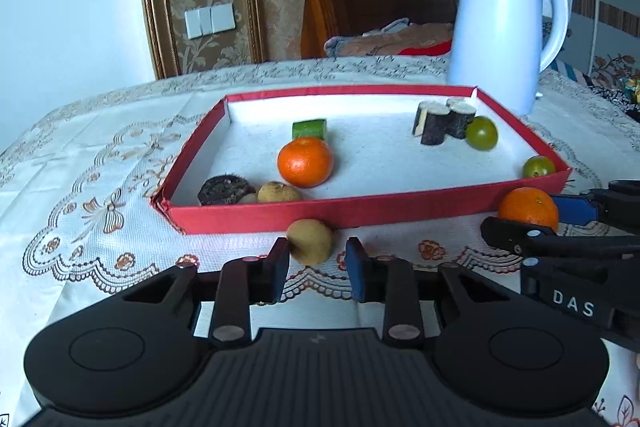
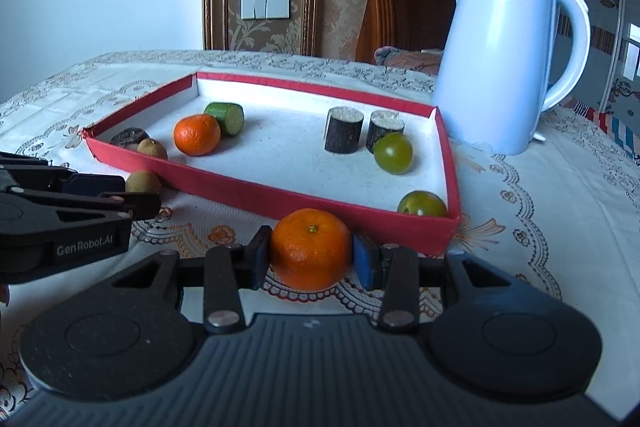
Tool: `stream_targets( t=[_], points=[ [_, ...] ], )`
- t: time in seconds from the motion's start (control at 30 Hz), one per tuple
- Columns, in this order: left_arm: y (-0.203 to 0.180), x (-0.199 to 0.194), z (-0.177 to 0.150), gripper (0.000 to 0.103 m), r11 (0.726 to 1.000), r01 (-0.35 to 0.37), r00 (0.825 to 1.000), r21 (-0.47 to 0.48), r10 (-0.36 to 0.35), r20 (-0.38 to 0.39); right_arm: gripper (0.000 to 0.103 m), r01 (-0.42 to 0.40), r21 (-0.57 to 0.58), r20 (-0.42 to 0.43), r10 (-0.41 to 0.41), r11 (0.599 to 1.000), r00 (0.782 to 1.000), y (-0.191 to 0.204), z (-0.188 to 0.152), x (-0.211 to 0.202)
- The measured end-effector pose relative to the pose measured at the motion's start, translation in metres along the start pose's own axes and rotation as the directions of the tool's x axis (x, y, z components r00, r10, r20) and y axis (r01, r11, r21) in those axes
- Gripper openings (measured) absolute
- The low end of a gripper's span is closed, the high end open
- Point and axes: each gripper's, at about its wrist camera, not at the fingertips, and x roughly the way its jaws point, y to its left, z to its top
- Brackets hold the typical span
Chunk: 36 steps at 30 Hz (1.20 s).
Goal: Organize fruits
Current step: 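Carry the kiwi and the orange over the red tray with both grippers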
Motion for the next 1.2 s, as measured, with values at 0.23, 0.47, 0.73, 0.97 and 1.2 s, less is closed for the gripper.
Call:
stream_targets(
  t=[0.23, 0.47, 0.73, 0.97, 1.2],
  points=[
    [0.006, -0.012, 0.004, 0.030, 0.998, 0.040, 0.998, -0.038, -0.038, 0.054, 0.039, -0.001, 0.029, 0.043, 0.000, 1.000, 0.999, -0.005, 0.001, -0.009],
    [0.020, -0.012, 0.020, 0.030, 0.994, 0.053, 0.996, -0.100, -0.046, 0.070, 0.039, 0.029, 0.089, 0.117, -0.040, 0.996, 0.992, -0.018, 0.014, -0.020],
    [0.034, 0.010, 0.039, 0.030, 0.990, 0.007, 0.998, -0.141, 0.003, 0.070, 0.039, 0.057, 0.128, 0.081, -0.067, 0.990, 0.994, -0.026, 0.036, 0.002],
    [0.049, 0.007, 0.027, 0.030, 0.989, 0.048, 0.998, -0.142, -0.042, 0.045, 0.039, 0.070, 0.144, 0.081, -0.082, 0.987, 0.993, -0.030, 0.036, 0.007],
    [0.043, -0.011, 0.005, 0.031, 0.989, 0.102, 0.994, -0.108, -0.097, 0.052, 0.039, 0.049, 0.151, 0.066, -0.060, 0.987, 0.996, -0.029, 0.031, 0.009]
  ],
)
